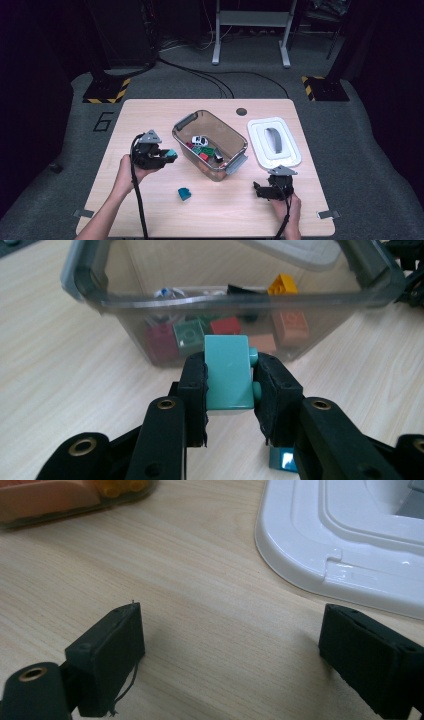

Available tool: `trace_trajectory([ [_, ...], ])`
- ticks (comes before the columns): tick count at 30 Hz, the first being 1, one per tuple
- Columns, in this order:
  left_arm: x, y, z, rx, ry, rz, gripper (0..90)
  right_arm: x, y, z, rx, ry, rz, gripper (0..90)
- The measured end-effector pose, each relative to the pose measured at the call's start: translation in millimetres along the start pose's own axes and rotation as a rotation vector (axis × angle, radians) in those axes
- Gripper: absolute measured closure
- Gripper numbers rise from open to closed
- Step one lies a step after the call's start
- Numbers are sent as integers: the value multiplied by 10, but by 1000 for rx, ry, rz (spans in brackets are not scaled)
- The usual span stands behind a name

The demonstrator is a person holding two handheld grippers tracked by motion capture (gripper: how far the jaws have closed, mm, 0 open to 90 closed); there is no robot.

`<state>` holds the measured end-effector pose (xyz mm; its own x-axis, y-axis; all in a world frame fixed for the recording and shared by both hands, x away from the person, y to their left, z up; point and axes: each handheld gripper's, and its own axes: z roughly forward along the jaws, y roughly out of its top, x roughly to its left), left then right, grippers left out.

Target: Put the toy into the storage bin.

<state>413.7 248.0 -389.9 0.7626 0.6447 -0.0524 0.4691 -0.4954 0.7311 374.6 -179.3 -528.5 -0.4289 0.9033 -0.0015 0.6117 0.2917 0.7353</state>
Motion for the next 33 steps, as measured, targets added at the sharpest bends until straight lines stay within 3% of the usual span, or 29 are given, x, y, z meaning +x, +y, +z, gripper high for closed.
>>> trace_trajectory([
  [7,-5,312,-28,-23,-5,24,677,0,0,0,0,0,1,103],
  [15,-76,626,63,-37,-13,59,677,0,1,2,0,0,1,100],
  [20,-119,745,151,-23,-23,85,676,0,1,2,1,-1,1,100],
  [33,-210,891,409,11,-62,85,675,-4,2,3,1,-4,1,100],
])
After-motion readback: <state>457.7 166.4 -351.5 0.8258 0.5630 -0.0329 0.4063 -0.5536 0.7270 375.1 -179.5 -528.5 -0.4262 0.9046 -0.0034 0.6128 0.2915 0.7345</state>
